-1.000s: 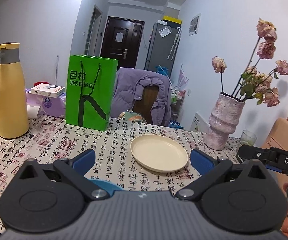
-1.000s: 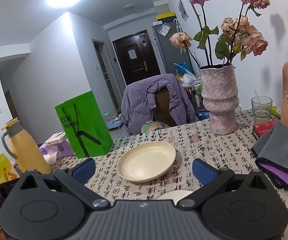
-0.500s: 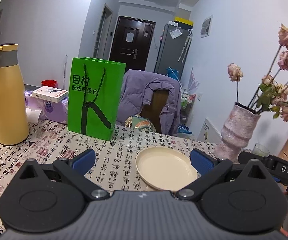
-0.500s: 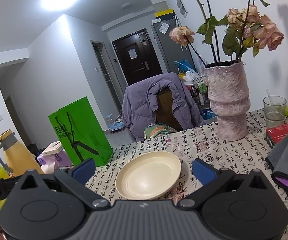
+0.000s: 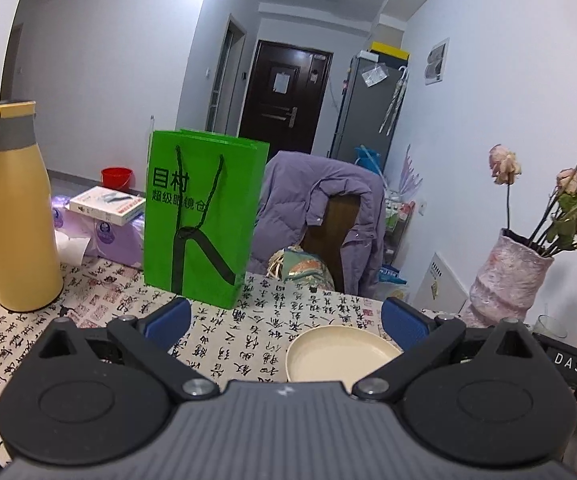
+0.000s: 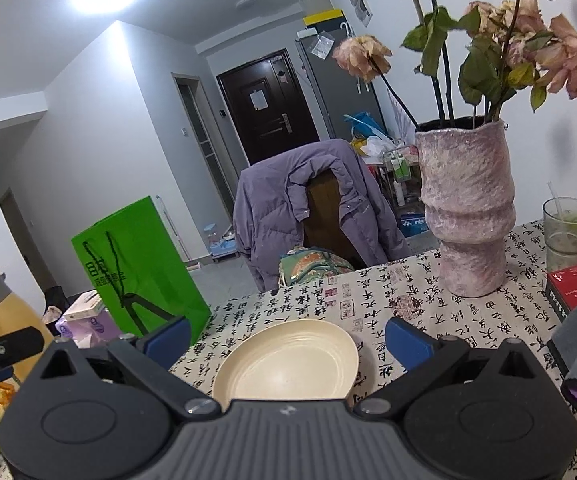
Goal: Organize plates and bowls
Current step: 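Move both open grippers toward the remaining cream plate by the green bag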
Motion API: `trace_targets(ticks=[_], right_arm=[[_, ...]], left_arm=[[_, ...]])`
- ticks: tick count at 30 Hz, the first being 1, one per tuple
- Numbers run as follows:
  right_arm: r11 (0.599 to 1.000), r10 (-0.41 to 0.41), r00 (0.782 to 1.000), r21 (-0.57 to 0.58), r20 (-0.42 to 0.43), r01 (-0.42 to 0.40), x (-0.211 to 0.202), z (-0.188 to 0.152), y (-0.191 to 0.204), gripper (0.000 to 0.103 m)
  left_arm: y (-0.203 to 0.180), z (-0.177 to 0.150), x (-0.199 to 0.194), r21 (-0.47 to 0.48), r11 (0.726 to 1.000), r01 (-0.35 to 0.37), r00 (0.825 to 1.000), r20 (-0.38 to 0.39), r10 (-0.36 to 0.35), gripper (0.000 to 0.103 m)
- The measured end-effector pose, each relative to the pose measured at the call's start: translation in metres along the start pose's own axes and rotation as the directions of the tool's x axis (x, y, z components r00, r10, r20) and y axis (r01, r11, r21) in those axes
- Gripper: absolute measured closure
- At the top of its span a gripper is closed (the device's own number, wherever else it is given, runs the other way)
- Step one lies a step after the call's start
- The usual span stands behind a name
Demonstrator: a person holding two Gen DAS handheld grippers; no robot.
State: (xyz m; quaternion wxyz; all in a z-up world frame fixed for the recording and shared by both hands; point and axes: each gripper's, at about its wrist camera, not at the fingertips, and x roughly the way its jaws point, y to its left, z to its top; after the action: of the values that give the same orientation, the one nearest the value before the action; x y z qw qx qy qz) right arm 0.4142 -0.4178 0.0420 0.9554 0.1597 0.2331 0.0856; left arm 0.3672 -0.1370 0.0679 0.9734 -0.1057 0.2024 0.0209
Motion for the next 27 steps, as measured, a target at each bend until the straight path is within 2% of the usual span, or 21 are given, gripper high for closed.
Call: trace_targets(ticks=[9,16,27], right_arm=[[0.997,-0.009,0.998,0.070,-0.066,0.014,0.032,-0.010,-0.029,0.000],[0.995,-0.002,0.995,0.103,-0.097,0.012,0.042,-0.010,-0.045,0.000],[0.991,0.006,0.990,0.131,-0.144,0.013,0.067,-0.020,-0.055,0.001]], left_arm=[[-0.001,-0.006,0.038,-0.022,0.999,-0.036,0.997,-0.072,0.034,0.000],[-0.018,-0.015,0.060,0.014,0.998,-0.054,0.993,-0.102,0.055,0.000],[-0.031,-0.023,0.102,0.034,0.995,-0.090,0.970,-0.222,0.095,0.000]])
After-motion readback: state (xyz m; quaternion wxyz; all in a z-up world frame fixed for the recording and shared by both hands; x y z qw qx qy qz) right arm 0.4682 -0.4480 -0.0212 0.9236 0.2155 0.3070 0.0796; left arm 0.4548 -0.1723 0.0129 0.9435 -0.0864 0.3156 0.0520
